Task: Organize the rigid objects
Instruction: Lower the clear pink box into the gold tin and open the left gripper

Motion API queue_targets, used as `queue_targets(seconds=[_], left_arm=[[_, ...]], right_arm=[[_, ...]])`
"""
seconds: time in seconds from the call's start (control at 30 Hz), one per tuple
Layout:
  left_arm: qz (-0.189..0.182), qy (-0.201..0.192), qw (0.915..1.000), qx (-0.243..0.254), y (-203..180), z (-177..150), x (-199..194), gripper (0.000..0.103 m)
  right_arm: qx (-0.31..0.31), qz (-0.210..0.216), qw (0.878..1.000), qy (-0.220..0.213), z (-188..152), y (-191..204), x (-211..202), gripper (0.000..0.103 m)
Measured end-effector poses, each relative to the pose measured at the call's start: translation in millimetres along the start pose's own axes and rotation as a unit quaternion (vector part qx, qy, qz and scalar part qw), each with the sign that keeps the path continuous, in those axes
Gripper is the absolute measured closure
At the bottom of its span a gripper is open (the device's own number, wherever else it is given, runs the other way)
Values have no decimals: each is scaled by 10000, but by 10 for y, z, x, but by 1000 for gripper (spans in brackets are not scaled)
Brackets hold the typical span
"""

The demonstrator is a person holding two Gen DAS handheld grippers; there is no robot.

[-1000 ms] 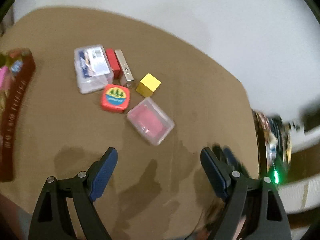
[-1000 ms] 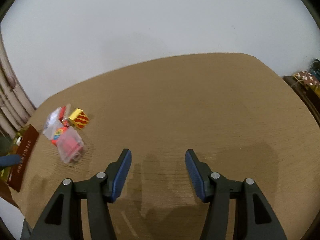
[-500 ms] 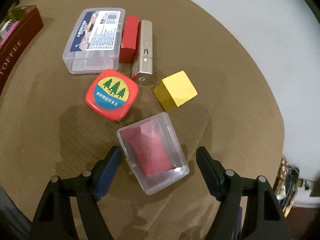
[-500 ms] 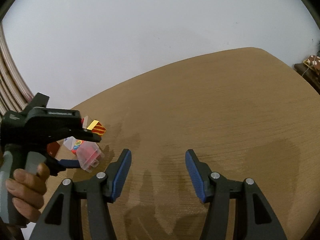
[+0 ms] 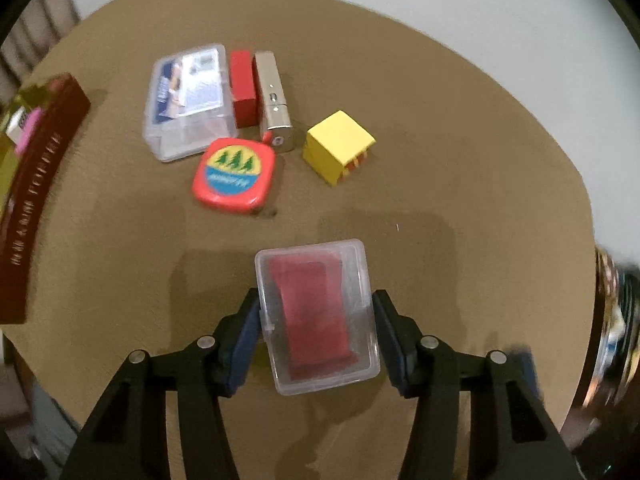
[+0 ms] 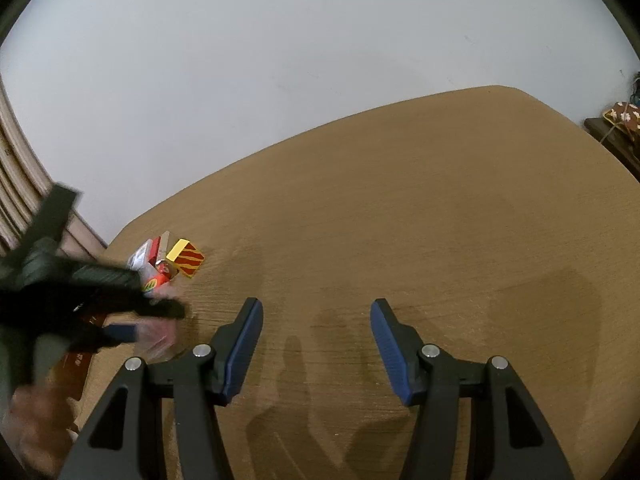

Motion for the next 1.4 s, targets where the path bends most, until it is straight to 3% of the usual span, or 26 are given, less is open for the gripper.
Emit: queue_targets(seconds=[0.2, 0.37, 0.47, 0.57, 0.67, 0.77, 1.0, 1.1, 1.3, 1.4], left_arm=[[-307, -460, 9982, 249, 628, -156, -786, 53], [153, -639, 9975, 247, 1527, 119, -1237, 52], [476, -600, 9967, 259, 2247, 384, -1264, 52], [660, -486, 9961, 322, 2723, 670, -1063, 52], [542, -312, 9971, 442, 3058, 844, -909, 52], [496, -208, 9974, 478, 3193, 974, -697, 52], [768, -107, 9953, 579, 3316, 1078, -355, 52], [785, -169, 9952, 565, 3362, 1073, -377, 52], [1205, -507, 9891, 678, 3432, 978, -508, 52], [1312, -733, 9857, 762, 3372, 905, -608, 49]], right_arm=[[21, -113, 9999, 84, 3, -8, 23, 46], [4, -243, 9995, 196, -1, -7, 122, 46], [-50, -315, 9992, 233, -30, 1, 162, 46], [-82, -371, 9989, 264, -36, 7, 184, 46], [-138, -436, 9985, 291, -41, 30, 228, 46], [-194, -496, 9981, 314, -39, 58, 277, 46], [-300, -596, 9972, 351, -31, 94, 329, 45], [-336, -634, 9968, 361, -31, 110, 344, 45], [-436, -684, 9959, 396, -16, 151, 397, 43], [-643, -923, 9926, 449, -22, 232, 436, 43]])
Point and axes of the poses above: each gripper's, at about its wrist camera, not at the fingertips, and x roughly the way its jaws point, y to its left, z to its top, the point moved 4 cm from there along x, roughly the way its jaws point
